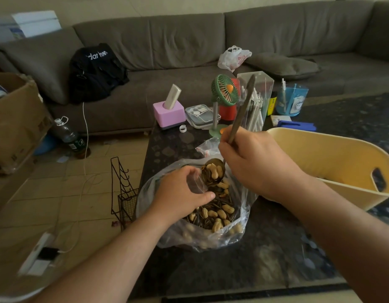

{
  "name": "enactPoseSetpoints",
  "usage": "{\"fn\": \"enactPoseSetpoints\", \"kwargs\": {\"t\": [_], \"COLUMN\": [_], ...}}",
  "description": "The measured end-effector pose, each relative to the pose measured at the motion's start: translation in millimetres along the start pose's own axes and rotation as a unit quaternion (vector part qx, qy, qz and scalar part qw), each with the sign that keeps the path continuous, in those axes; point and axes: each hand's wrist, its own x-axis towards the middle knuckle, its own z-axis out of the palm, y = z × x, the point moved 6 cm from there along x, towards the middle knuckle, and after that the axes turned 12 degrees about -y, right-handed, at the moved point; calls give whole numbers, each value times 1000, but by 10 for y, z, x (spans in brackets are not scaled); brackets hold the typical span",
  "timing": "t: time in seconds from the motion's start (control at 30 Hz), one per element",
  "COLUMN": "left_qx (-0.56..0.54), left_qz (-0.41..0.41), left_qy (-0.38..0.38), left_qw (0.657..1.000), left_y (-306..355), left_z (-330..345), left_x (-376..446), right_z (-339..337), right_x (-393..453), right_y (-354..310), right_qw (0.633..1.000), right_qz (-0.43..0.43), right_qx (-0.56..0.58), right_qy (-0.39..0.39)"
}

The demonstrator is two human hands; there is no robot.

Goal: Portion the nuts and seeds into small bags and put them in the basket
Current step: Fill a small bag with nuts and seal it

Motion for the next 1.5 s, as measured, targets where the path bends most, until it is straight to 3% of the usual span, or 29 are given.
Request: {"fn": "enactPoseSetpoints", "kwargs": {"t": [0.17, 0.47, 1.5], "left_qx": [9, 3, -8], "left_qz": [-6, -1, -40], "left_qy": [9, 5, -13], "left_qw": [1000, 1000, 999], "left_y": [12, 7, -79], "left_z": [31, 37, 42], "left_x": [35, 28, 24], "right_z": [67, 105, 197], "right_x": [21, 33, 6], "right_y": [-77, -111, -100], "right_qw": [997, 994, 993], "right_qz": [-48, -60, -83], "right_qx": [-60, -88, -82], "right_qy": [0, 4, -10]}}
